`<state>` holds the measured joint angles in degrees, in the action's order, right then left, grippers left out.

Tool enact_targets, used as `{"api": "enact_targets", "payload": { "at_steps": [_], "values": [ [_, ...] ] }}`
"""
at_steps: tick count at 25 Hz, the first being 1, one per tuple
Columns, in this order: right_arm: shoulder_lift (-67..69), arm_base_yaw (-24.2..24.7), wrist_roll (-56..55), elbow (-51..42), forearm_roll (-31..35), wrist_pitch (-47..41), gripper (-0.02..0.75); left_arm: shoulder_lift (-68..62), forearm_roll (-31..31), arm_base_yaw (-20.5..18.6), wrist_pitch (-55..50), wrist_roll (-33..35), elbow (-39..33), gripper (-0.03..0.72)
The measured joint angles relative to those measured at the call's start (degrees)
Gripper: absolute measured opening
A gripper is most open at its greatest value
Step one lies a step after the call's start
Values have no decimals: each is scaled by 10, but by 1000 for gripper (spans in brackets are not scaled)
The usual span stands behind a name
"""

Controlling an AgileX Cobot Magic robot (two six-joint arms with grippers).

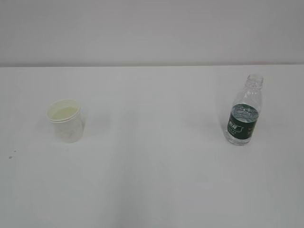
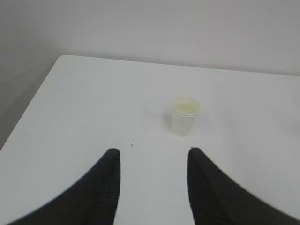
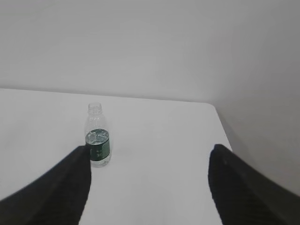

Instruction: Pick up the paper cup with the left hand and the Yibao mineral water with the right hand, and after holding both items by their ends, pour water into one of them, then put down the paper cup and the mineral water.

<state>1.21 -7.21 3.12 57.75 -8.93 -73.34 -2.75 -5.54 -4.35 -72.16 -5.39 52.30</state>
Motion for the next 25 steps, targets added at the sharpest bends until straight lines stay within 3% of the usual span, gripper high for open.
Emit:
{"api": "enact_targets", "payload": {
  "at_steps": [14, 25],
  "values": [
    [-3, 0, -4, -55, 3, -1, 581, 4, 0, 0, 17, 10, -15, 330],
    [-3, 0, -10, -121, 19, -1, 561, 21, 0, 0, 28, 10, -111, 330]
  ]
}}
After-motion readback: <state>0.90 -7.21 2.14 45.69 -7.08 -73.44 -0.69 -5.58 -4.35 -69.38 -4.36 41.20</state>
